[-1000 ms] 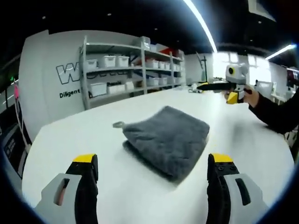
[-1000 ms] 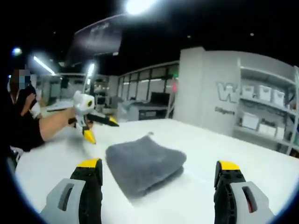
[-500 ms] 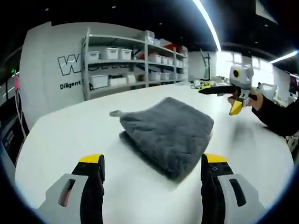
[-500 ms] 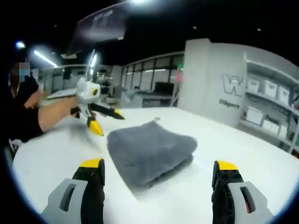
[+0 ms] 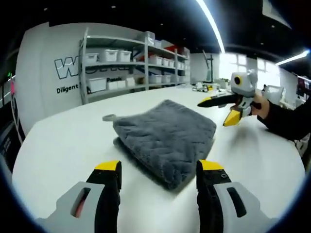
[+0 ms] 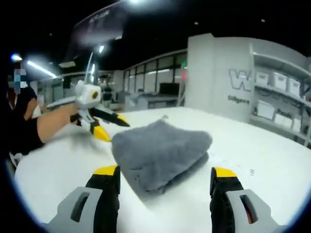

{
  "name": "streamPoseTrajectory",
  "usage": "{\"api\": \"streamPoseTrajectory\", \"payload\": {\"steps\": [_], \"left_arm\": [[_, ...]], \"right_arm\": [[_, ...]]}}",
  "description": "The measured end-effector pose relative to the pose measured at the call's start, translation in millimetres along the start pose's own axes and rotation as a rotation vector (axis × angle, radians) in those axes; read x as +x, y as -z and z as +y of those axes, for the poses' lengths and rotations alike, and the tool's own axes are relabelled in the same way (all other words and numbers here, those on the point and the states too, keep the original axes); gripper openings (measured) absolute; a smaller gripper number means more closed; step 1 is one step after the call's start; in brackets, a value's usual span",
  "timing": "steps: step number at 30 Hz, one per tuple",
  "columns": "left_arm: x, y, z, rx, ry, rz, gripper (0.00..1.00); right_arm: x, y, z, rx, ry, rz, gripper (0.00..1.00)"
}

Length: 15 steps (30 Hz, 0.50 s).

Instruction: Open the folded towel by lifting each exposed corner and separating the folded layers until the towel lies flat within the target outline without major curled edges

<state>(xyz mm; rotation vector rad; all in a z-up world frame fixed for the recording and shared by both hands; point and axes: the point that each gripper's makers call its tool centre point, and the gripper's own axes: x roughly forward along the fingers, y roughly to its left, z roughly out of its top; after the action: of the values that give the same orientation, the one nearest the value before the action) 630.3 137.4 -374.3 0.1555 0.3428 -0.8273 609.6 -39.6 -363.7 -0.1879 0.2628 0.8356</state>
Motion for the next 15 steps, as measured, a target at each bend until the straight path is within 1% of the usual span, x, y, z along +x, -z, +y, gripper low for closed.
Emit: {"api": "streamPoseTrajectory", "payload": {"steps": [3,8,12,15], "left_arm": [[-0.4,2.4,-0.6,-0.008,-0.006,0.004,0.58],[-2.3,1.4,-0.1,-0.015,-0.009,-0.001,0.56],[-1.0,1.4,-4.7,-0.013,0.000,-0.003,0.54],[1.1,4.8,-10.5,-0.008,0.013,0.004,0.54]], "right_arm": [[3.8,2.8,2.4,0.004,-0.015,0.004,0.67],[4.3,1.7,5.9,0.007,-0.022,-0.002,0.64],[5.3,3.9,7.0,0.011,-0.024,0.003,0.57],[7.2,6.7,14.3,0.011,-0.048,0.012,0.54]]}}
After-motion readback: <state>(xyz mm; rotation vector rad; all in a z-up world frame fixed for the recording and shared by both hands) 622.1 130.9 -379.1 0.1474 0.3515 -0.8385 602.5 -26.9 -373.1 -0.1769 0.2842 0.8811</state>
